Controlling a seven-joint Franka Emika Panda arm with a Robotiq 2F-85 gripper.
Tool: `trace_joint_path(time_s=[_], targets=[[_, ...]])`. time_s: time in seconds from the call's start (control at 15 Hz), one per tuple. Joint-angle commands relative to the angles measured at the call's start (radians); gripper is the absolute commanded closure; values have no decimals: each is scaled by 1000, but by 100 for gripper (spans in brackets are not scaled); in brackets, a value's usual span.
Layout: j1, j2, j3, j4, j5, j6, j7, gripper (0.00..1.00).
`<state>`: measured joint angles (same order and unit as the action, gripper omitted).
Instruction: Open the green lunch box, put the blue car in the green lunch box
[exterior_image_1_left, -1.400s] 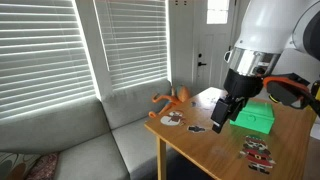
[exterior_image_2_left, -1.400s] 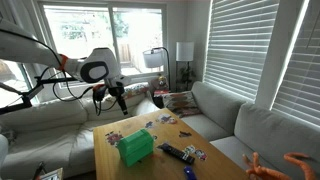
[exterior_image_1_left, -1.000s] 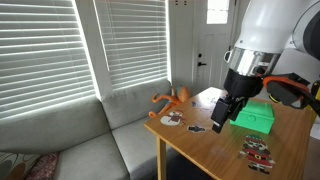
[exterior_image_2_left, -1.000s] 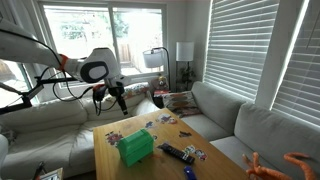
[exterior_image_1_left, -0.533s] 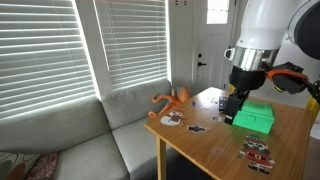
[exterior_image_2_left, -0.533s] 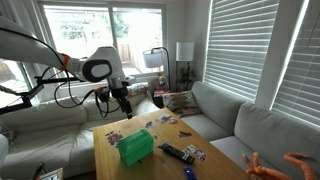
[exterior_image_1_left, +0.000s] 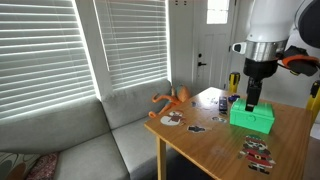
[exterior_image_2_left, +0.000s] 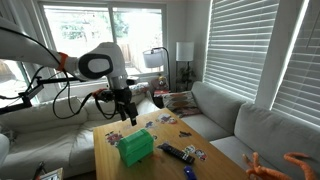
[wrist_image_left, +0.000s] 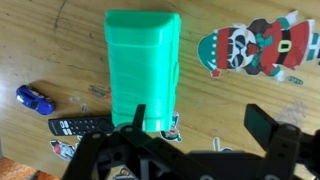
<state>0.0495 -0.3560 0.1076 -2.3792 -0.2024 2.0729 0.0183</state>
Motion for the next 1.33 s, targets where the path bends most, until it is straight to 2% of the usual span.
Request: trace_joint_path(time_s=[0.0,0.47,0.93,1.27], targets=[[-22,-54,-38,-55,-57,7,-62,0],[-44,-70,-86,-106,-82,42,-105,0],[-46,-43,-114,-149,-71,168,-145,0],[-45,-27,-121,-161,-64,211,-169,0]])
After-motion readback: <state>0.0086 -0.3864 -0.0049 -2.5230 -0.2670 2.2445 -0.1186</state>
